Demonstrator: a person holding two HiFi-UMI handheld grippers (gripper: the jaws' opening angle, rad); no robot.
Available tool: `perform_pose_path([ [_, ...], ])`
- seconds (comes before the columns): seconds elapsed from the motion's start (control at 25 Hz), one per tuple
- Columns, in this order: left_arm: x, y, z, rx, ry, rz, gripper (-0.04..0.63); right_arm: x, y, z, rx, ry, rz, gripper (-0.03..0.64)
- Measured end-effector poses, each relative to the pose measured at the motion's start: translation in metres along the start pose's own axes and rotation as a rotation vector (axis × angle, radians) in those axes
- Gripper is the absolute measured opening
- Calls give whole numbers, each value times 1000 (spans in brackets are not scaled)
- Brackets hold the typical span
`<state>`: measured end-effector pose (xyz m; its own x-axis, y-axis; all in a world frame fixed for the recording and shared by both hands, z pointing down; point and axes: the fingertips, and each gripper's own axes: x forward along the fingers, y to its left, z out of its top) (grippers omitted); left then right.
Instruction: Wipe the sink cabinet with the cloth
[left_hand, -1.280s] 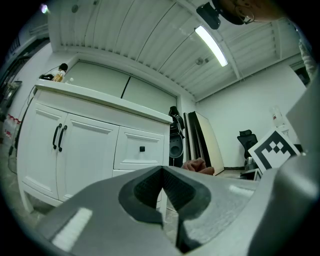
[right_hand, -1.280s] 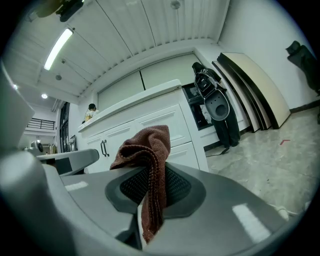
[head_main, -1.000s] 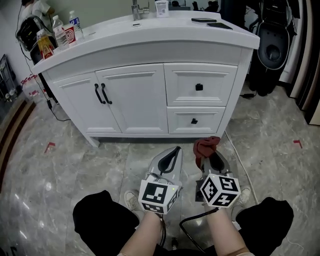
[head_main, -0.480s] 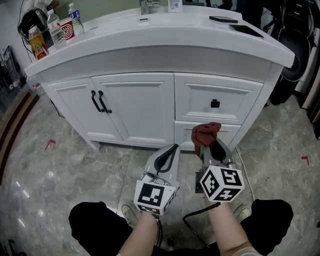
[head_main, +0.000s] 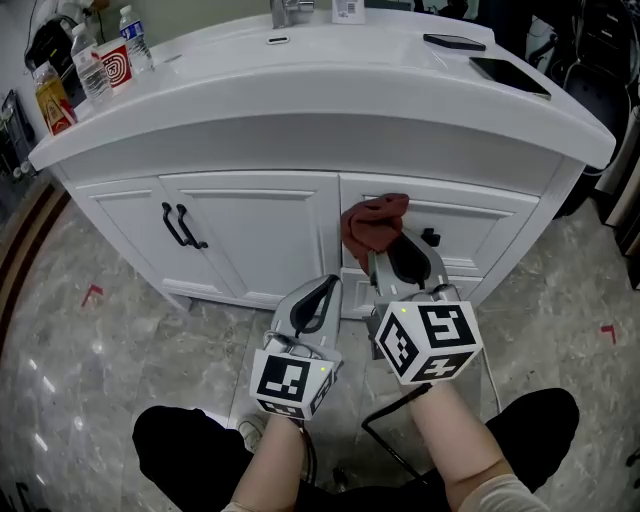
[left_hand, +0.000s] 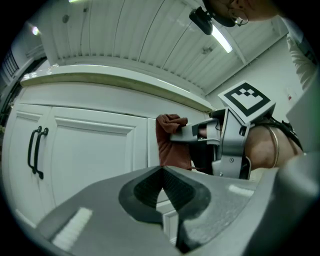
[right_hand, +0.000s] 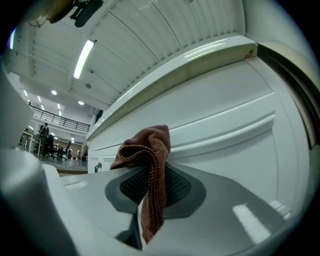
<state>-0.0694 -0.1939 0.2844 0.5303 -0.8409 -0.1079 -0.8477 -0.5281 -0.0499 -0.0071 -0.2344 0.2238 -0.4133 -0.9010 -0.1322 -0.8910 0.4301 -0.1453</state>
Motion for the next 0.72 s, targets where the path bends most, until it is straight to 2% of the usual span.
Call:
perform_pose_path([
  [0.16, 4, 9, 4, 5, -9, 21, 0, 25, 20, 6, -7, 7, 78, 91],
  [0.36, 4, 4, -2, -10, -10, 8, 0, 28, 12, 8, -16, -4, 86, 94],
  [0.56, 7, 0, -5, -53, -16, -9, 0, 17, -9, 9, -49, -3, 52, 98],
  [0.72, 16, -9, 3, -48, -43, -27, 0, 3, -36, 13, -97, 6, -8, 95],
])
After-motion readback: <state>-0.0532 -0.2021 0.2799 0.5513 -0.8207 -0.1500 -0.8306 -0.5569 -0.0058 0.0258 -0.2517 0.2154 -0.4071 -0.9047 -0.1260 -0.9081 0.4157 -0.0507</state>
